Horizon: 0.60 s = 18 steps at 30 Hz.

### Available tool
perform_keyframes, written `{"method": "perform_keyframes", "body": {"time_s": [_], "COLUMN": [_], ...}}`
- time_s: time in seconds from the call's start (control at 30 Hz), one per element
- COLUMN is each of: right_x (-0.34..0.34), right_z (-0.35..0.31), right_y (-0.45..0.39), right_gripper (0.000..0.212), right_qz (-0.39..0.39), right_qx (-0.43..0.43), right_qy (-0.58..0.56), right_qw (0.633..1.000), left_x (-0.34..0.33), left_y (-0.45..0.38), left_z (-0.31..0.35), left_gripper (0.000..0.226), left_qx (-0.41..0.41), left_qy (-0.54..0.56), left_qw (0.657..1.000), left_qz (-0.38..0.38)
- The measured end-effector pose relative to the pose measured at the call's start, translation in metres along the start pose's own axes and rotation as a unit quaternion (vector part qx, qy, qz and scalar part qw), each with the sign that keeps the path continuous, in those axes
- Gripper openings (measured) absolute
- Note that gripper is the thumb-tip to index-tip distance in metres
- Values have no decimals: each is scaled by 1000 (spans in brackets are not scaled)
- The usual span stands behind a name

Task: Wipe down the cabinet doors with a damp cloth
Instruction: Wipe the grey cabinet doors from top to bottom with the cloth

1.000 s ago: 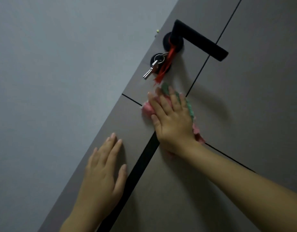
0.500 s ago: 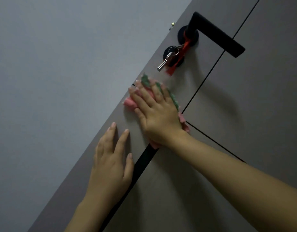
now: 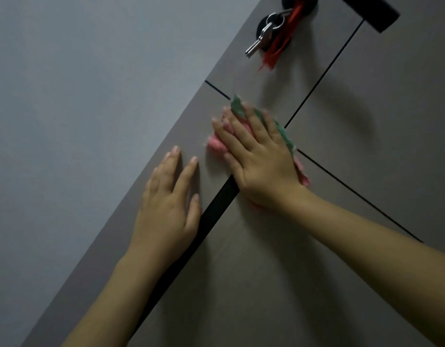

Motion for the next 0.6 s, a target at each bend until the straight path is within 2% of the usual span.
{"method": "perform_keyframes", "body": {"time_s": [0.1, 0.17, 0.27, 0.33, 0.37, 0.4, 0.47, 0.53, 0.6], "right_x": [-12, -12, -4, 3, 4, 4, -6, -19, -28], "right_z": [11, 43, 66, 53, 39, 23, -8, -26, -17], "right_y": [92, 132, 105, 55, 34, 21, 31, 81, 136], "right_gripper": [50, 54, 54, 53, 53, 53, 53, 52, 49], "right_qz": [-35, -54, -35, 11, 30, 39, 7, -39, -60], "right_qx": [63, 49, -62, -155, -174, -164, -75, 23, 64], "right_qy": [8, 33, 13, -40, -63, -73, -51, -20, 2], "right_qw": [997, 997, 997, 987, 982, 983, 996, 999, 996], "left_x": [3, 3, 5, 4, 2, 1, -2, -7, -9], "left_y": [1, 3, 6, 9, 11, 12, 14, 16, 16], "left_z": [1, 2, -2, -3, -3, -3, -2, 0, 3], "left_gripper": [62, 63, 66, 67, 67, 66, 66, 67, 67], "left_qx": [3, 2, -6, -5, 1, 9, 22, 26, 31], "left_qy": [3, 4, -14, -24, -24, -20, -9, -6, 0], "left_qw": [1000, 1000, 999, 999, 999, 999, 1000, 1000, 999], "left_qz": [1, -16, -34, -34, -31, -25, -12, -4, -9]}}
Point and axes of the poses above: each hand's wrist, its own y-axis away from the middle knuckle, its own x-axis out of the back of the hand, z = x × y, the point moved 5 cm from there along -y, towards the middle knuckle, and after that the axes turned 13 degrees about -z, right-handed, at the moved point
